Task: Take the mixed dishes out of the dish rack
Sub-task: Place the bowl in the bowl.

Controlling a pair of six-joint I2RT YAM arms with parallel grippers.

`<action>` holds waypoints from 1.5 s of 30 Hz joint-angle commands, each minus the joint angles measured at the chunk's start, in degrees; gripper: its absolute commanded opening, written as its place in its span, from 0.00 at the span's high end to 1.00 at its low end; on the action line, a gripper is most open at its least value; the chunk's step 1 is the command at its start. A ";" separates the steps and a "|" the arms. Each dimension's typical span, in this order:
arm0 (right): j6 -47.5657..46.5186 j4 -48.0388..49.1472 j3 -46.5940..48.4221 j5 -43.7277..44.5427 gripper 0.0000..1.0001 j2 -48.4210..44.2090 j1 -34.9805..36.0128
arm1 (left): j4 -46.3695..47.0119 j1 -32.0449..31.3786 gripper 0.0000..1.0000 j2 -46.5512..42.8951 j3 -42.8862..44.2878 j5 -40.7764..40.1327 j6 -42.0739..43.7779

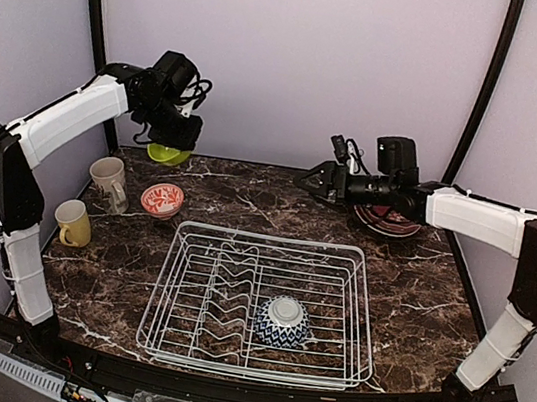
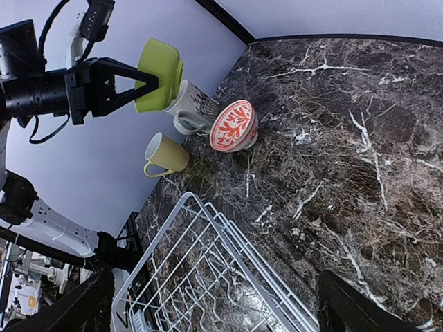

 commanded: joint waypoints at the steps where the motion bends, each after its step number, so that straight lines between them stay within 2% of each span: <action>1: -3.74 -6.86 4.28 2.80 0.01 -1.35 0.08 | -5.27 3.92 0.99 2.82 2.46 -2.62 3.94; 4: -3.63 -8.04 4.40 4.37 0.01 -2.24 0.08 | -2.77 6.96 0.99 3.12 -0.41 2.47 2.78; 11: -3.62 -9.62 4.55 6.43 0.01 -1.22 0.07 | -0.72 7.19 0.99 6.60 -2.82 9.32 1.94; 16: -2.52 -8.86 5.90 5.11 0.01 0.75 0.16 | -1.56 7.06 0.99 11.11 -2.98 7.73 1.79; 23: -2.53 -9.58 6.86 5.01 0.01 0.54 0.17 | -0.86 5.93 0.99 11.37 -6.28 5.00 2.02; 26: -2.96 -10.36 6.72 5.32 0.01 0.00 0.17 | -1.00 5.71 0.99 11.93 -6.87 1.47 2.34; 28: -3.21 -10.91 6.62 5.37 0.01 -0.20 0.17 | -1.19 5.66 0.95 12.23 -6.88 0.37 2.50; 32: -5.11 -13.72 7.12 6.26 0.01 -0.70 0.79 | -1.11 5.65 0.77 12.82 -6.99 0.44 3.04; 34: -7.70 -16.84 8.48 8.36 0.01 -0.95 1.92 | -1.12 5.65 0.71 12.90 -7.03 0.93 3.22; 40: -19.06 -33.15 14.70 18.54 0.01 -0.73 8.66 | -2.19 5.38 0.58 11.06 -6.82 0.89 3.15; 45: -26.55 -45.70 16.88 26.80 0.01 -0.08 16.48 | 1.33 4.30 0.45 3.59 -11.19 2.44 3.48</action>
